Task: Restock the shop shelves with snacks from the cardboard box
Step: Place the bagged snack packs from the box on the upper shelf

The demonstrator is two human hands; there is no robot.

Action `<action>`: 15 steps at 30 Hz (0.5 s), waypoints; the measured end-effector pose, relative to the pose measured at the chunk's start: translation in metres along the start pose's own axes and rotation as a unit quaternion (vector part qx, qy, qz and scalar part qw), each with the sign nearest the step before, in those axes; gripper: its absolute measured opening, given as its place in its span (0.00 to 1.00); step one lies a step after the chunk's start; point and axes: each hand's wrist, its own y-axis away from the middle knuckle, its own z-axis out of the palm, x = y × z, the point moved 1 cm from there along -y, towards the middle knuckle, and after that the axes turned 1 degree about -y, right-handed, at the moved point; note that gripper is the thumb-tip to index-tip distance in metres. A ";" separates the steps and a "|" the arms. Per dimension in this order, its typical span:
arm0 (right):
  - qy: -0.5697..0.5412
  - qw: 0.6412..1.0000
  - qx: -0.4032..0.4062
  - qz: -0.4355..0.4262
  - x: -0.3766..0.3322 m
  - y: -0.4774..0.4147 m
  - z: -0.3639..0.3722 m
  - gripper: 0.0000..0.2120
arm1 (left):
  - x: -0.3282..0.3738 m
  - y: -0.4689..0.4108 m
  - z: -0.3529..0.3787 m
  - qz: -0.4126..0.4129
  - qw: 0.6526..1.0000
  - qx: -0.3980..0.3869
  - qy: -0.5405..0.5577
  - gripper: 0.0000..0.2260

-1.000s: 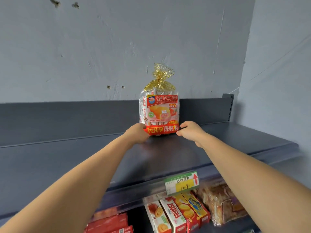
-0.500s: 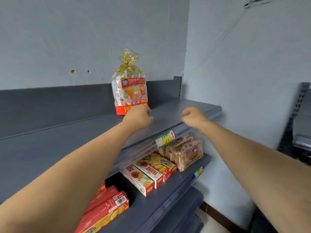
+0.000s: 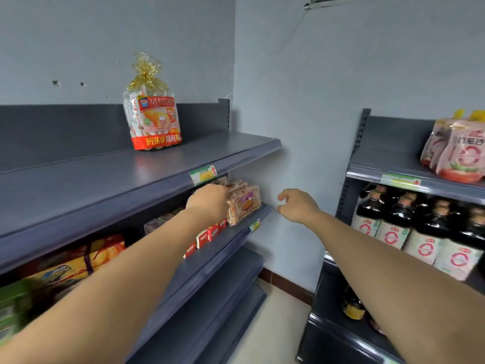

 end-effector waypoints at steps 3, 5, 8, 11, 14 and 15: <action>0.017 0.999 -0.021 0.034 0.036 0.047 0.006 0.18 | 0.020 0.039 0.022 0.022 0.999 -0.027 -0.002 0.12; 0.024 0.997 -0.020 0.066 0.061 0.093 0.008 0.20 | 0.037 0.072 0.033 0.056 0.997 -0.061 0.003 0.11; 0.029 0.997 -0.029 0.064 0.072 0.099 0.018 0.21 | 0.034 0.081 0.046 0.055 0.995 -0.088 -0.004 0.10; 0.034 0.996 -0.042 0.072 0.075 0.111 0.022 0.21 | 0.028 0.091 0.056 0.058 0.994 -0.097 0.001 0.09; 0.048 0.993 -0.045 0.102 0.088 0.155 0.028 0.21 | 0.035 0.123 0.065 0.090 0.989 -0.115 0.004 0.12; 0.051 0.991 -0.045 0.114 0.090 0.172 0.031 0.21 | 0.037 0.133 0.069 0.101 0.987 -0.123 0.007 0.13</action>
